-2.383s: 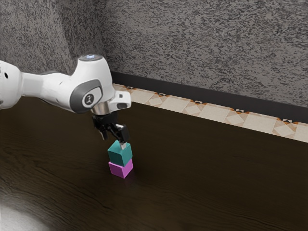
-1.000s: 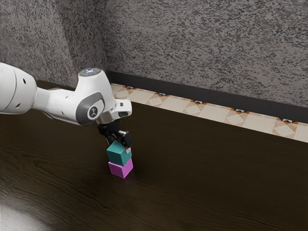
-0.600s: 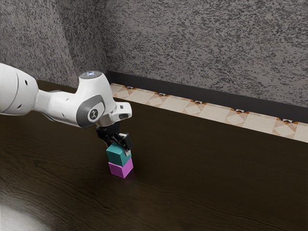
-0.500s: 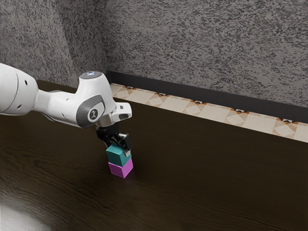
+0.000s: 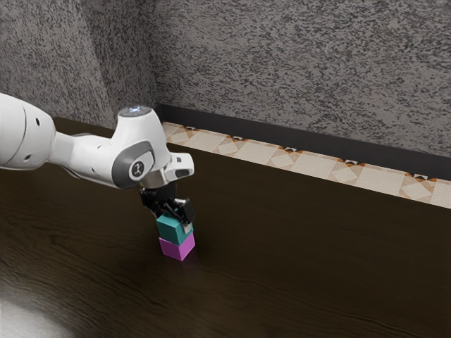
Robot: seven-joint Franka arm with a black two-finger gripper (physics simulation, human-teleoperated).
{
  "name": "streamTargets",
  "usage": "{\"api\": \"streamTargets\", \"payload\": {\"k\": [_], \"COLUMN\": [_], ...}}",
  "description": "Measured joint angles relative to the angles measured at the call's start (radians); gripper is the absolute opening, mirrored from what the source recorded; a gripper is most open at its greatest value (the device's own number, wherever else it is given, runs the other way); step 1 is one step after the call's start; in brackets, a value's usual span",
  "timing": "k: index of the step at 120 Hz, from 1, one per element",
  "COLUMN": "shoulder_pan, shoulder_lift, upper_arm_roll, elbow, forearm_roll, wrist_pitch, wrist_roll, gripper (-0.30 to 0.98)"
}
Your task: Pick up the blue block with one arm, and put the blue block on the table with one arm
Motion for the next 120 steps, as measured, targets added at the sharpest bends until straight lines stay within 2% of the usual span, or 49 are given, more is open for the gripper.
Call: {"api": "streamTargets", "payload": {"k": [39,66,120], "shoulder_pan": [0.0,0.0,0.0], "shoulder_lift": [0.0,-0.007,-0.025], "upper_arm_roll": [-0.002,-0.007,-0.007], "elbow": [-0.003,-0.002,-0.015], "forearm_roll": [0.001,0.002,0.009], "wrist_pitch": [-0.002,0.0,0.0], "wrist_roll": [-0.008,-0.011,-0.022], "gripper": [0.68,0.53,0.39]}}
